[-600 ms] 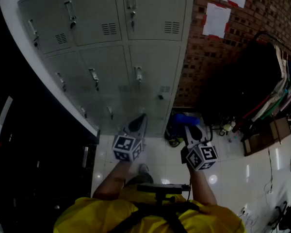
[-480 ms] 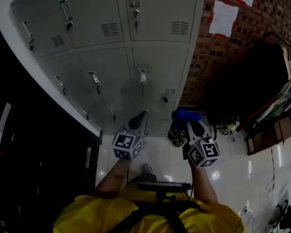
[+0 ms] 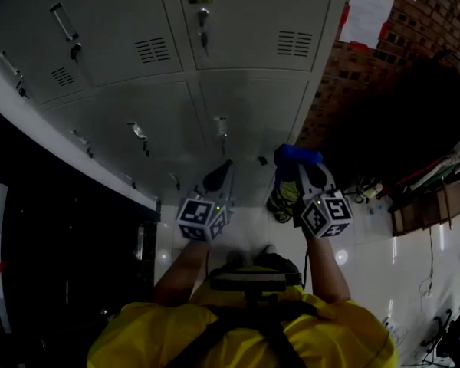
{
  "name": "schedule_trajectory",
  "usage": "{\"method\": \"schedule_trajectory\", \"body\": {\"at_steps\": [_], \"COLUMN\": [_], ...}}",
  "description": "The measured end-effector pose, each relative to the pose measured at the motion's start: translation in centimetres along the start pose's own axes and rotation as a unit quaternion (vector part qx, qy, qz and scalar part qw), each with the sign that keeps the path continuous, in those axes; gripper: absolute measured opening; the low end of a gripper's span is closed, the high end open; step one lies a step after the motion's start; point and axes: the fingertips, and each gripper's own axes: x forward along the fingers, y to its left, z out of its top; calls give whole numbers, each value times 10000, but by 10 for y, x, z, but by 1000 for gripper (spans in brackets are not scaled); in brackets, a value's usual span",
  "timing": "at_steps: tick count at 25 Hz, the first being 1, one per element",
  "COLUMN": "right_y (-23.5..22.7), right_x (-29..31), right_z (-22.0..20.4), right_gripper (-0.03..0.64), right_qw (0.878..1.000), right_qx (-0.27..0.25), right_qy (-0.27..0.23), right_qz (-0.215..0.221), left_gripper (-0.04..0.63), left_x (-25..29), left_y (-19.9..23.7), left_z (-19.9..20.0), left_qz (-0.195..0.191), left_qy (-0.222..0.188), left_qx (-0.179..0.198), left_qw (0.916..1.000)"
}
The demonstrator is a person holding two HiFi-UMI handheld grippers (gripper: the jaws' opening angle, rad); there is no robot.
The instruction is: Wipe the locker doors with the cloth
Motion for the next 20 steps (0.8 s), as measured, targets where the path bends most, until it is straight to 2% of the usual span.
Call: {"method": "schedule_trajectory", "body": {"at_steps": [7,16,20], "right_y": [-8,-35,-42], "right_x": [58,71,80], "right_z": [75,54,57], "right_gripper": [72,72,72], "right_qw": [9973,9986,9984], "right_qx": [-430,-269,-270], "right_qy": [-453,-222,-280], "right_qz": [385,406,405], "left_gripper": [-5,-5,-5], "left_x": [22,46,52], "left_y": [17,26,30], "left_z": [23,26,20], "left_qz": [290,444,477], "left_qy": [-170,-194,-147], "left_qx": [64,74,30], "left_qw": [9994,9988,9987]}}
